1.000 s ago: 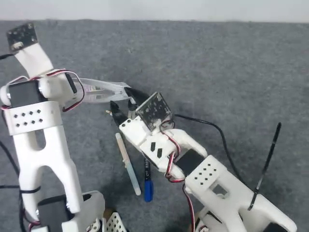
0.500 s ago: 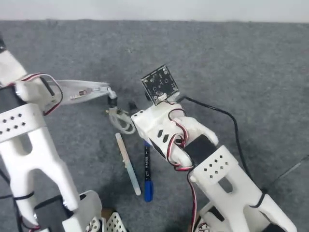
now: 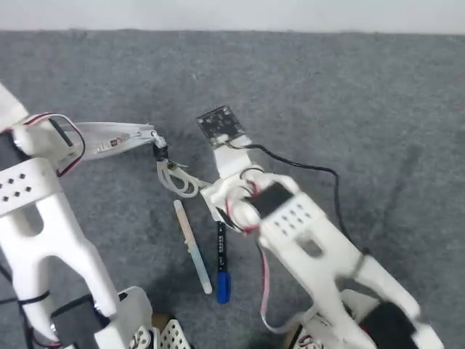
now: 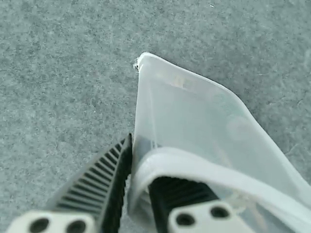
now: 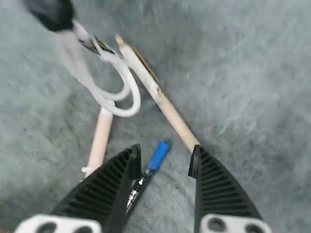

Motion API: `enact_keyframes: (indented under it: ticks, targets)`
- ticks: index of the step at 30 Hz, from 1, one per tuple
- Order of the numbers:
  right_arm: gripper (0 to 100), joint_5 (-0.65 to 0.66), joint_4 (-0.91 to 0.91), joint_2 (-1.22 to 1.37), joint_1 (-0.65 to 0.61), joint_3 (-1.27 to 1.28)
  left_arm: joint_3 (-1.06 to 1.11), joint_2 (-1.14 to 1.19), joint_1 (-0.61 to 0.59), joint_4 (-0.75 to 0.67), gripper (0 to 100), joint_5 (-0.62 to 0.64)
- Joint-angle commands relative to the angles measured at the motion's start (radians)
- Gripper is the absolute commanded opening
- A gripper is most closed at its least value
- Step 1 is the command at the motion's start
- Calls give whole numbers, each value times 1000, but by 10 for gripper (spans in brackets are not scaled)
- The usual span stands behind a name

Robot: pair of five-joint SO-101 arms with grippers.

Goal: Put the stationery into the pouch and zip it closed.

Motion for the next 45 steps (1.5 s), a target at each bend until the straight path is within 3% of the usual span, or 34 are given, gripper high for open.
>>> enact_keyframes:
  ticks: [1,23,31,37,45]
  targets:
    - [151,-15,42,105,10,-121,7,-64,-5,-49,9,15]
    - [151,-310,96,593,-35,-397,10,-64,-6,-49,9,14]
    - [145,-315,113,704,-35,-462,10,-64,-5,-49,9,14]
    - [40,-315,177,750,-35,-526,10,-64,-5,-49,9,14]
    - [5,-311,242,768,-35,-566,10,-64,-5,-49,9,14]
